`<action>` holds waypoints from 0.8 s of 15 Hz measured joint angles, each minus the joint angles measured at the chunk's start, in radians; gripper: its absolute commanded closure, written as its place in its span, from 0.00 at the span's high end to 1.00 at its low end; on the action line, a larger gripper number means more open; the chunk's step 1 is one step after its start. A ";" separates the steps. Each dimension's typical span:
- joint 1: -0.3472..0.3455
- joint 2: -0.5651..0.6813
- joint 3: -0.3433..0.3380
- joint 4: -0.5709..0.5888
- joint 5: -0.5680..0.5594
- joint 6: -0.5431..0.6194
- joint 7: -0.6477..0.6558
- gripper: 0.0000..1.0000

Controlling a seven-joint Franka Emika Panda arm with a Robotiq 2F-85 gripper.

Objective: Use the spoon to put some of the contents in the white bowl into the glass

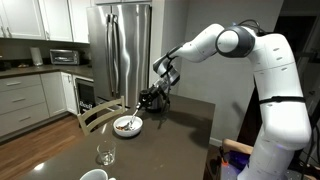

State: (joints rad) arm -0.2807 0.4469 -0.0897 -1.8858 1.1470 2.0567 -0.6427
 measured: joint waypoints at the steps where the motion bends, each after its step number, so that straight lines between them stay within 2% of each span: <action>1: -0.006 0.003 -0.008 0.000 0.012 -0.009 0.000 0.05; 7: -0.020 0.011 -0.045 0.000 0.066 -0.025 0.000 0.05; 12: -0.005 0.007 -0.051 0.010 0.039 0.000 -0.003 0.05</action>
State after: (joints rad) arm -0.2860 0.4541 -0.1410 -1.8758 1.1856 2.0567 -0.6453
